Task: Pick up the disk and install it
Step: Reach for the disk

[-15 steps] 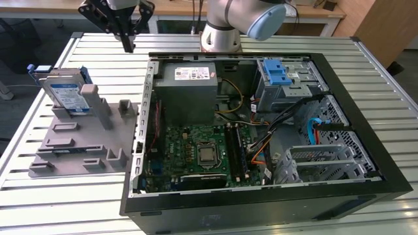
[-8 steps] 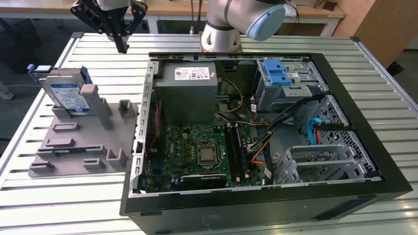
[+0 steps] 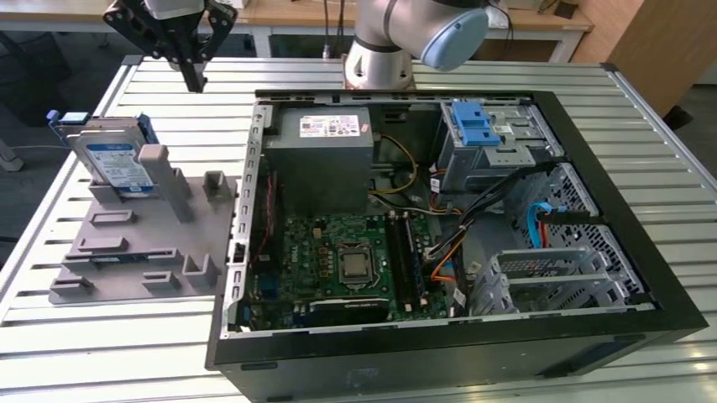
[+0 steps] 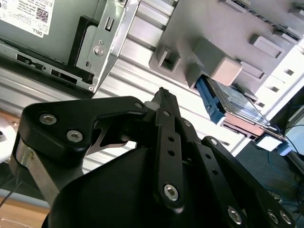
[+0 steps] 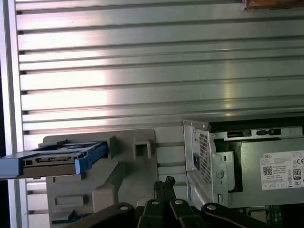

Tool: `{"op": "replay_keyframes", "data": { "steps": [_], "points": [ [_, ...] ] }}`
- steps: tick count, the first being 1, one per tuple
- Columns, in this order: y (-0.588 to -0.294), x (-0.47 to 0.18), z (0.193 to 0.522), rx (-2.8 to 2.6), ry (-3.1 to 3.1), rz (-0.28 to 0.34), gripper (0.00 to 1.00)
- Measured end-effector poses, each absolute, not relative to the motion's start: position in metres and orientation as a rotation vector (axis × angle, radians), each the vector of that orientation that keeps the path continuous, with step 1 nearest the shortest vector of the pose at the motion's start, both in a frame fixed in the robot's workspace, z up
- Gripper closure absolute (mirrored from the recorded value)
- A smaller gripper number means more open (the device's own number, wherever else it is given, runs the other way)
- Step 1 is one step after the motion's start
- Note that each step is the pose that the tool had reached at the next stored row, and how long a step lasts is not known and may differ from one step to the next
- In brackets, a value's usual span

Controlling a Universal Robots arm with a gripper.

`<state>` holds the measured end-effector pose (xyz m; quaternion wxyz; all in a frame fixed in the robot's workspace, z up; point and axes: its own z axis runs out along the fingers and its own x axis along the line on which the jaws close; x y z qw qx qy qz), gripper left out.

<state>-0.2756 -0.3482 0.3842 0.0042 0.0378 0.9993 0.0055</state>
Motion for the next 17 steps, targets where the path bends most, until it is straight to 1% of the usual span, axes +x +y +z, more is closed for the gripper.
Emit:
{"op": "replay_keyframes", "data": {
  "steps": [17],
  "points": [
    [-0.348,-0.306,0.382,0.119,3.145,0.016,0.89]
  ]
}}
